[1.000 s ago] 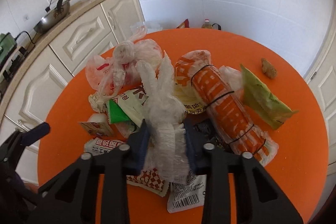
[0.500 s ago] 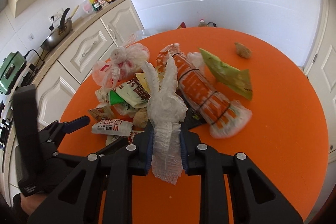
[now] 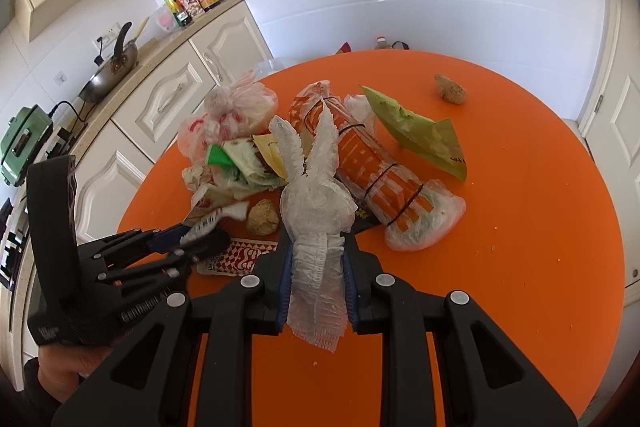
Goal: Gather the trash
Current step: 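Grasp the clear plastic bag with the right tool while the left tool reaches the wrappers, then grasp the white snack wrapper with the left tool and lift it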
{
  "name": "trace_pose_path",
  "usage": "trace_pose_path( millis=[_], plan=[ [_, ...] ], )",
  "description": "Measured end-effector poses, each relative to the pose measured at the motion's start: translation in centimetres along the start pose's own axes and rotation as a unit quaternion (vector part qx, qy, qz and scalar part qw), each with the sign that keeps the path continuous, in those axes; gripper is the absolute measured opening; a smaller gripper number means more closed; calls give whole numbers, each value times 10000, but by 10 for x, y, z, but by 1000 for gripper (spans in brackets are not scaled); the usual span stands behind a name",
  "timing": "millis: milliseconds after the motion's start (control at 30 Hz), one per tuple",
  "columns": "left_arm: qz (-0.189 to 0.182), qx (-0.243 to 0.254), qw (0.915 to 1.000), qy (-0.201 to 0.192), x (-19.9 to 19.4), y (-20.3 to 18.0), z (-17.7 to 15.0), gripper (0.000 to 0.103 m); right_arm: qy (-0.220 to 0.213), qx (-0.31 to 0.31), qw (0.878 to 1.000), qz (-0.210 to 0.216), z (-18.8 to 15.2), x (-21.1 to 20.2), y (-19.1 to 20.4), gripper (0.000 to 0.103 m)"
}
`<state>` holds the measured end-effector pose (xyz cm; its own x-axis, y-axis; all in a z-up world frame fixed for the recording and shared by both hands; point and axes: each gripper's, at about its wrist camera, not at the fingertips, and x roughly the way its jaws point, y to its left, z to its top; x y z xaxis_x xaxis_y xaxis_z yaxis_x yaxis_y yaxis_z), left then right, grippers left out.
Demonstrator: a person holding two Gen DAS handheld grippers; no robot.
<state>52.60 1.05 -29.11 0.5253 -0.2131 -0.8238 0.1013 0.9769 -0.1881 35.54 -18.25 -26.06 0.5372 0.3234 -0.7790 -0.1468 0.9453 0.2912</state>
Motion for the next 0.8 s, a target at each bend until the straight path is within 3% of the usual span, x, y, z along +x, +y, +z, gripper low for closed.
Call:
trace_pose_path(
  millis=[100, 233, 333, 367, 467, 733, 800],
  plan=[
    [-25, -15, 10000, 36, 9, 10, 10, 21, 32, 3, 10000, 7, -2, 2, -1, 22],
    [68, 186, 9998, 21, 13, -5, 6, 38, 32, 1, 10000, 17, -2, 1, 0, 22],
    [13, 168, 9999, 3, 20, -5, 11, 32, 29, -13, 10000, 5, 0, 0, 0, 22],
    [-101, 78, 9999, 21, 22, -1, 14, 21, 30, -17, 10000, 4, 0, 0, 0, 22],
    [-283, -6, 9996, 29, 24, 8, 17, 14, 40, -15, 10000, -11, 0, 0, -1, 22],
    [-339, -110, 9994, 53, 32, 29, 16, 13, 83, -7, 10000, -22, 0, 4, -2, 22],
    [-333, -106, 9994, 78, 29, 30, 9, 18, 80, -19, 10000, -35, 0, 2, -2, 22]
  ],
)
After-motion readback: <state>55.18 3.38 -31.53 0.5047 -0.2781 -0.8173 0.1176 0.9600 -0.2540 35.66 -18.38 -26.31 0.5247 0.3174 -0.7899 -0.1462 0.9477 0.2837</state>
